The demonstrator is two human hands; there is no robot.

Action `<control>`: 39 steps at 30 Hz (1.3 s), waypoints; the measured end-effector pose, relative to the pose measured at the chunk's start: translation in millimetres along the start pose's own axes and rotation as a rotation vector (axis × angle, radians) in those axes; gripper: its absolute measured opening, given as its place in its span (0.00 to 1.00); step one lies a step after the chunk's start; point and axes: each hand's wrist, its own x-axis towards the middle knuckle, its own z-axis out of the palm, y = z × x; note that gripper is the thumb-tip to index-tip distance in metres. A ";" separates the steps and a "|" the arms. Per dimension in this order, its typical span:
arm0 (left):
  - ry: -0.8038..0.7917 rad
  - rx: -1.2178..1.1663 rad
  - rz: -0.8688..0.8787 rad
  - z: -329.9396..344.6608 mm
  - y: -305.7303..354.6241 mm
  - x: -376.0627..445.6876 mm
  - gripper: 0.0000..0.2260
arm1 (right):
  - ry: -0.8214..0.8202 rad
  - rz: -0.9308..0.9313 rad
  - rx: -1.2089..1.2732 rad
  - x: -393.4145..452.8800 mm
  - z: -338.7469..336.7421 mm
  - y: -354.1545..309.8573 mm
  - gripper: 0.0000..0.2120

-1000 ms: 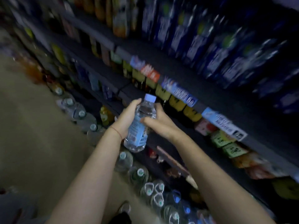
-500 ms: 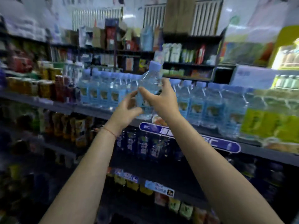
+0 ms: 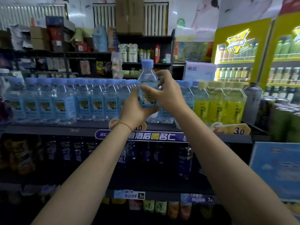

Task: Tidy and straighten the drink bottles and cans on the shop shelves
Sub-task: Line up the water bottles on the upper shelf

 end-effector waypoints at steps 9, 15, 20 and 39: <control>-0.119 0.371 -0.248 75.4 12.5 -1.7 0.33 | 0.057 -0.160 -0.759 -13.0 -45.0 71.3 0.23; -0.134 0.335 -0.274 86.2 14.3 -3.3 0.35 | 0.057 -0.175 -0.772 -26.8 -49.9 100.6 0.23; -0.104 0.344 -0.300 94.2 18.6 -3.6 0.38 | 0.100 -0.183 -0.710 -30.2 -39.9 110.6 0.26; 0.065 0.463 -0.484 107.3 -8.4 -189.0 0.12 | -0.196 -0.107 -0.047 -198.6 -3.5 140.2 0.08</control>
